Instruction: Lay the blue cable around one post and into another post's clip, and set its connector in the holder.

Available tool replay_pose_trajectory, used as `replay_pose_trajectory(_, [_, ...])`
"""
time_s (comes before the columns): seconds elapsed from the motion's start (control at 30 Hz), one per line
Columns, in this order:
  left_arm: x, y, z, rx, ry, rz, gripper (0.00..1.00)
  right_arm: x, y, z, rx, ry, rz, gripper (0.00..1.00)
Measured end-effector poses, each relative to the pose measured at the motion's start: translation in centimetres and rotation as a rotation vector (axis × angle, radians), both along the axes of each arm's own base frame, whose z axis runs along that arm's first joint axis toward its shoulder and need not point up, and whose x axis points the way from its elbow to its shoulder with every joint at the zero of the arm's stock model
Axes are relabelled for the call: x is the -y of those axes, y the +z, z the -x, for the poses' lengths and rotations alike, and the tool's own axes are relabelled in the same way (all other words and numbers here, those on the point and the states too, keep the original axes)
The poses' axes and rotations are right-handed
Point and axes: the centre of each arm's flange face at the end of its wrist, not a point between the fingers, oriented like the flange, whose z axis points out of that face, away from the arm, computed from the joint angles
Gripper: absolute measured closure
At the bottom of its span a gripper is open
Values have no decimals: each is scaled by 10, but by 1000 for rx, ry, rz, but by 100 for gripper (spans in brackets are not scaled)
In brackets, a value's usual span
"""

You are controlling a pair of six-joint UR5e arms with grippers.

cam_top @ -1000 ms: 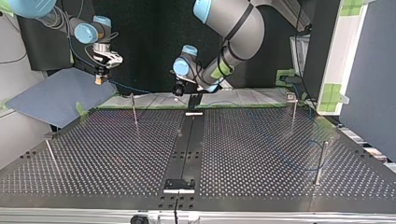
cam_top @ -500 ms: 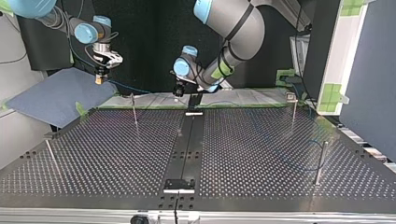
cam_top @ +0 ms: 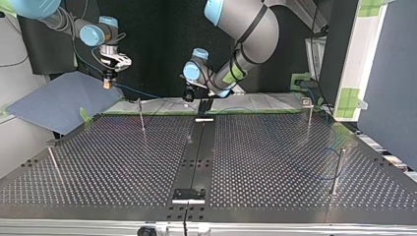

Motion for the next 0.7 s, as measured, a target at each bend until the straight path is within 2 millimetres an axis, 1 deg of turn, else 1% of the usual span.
replay_pose_trajectory(0.2, [-4,-2,-1,-6,5,-23,65,-3,0,-5,-18,22,-9,100])
replay_pose_trajectory(0.53, [-12,-15,-1,-38,12,-54,65,-6,1,-4,-28,24,-9,100])
replay_pose_trajectory(0.63, [-11,-11,-5,-46,14,-50,65,-5,1,-4,-21,21,-4,100])
replay_pose_trajectory(0.7, [-6,-1,-9,-40,10,-40,65,-5,2,-4,-18,22,-2,100])
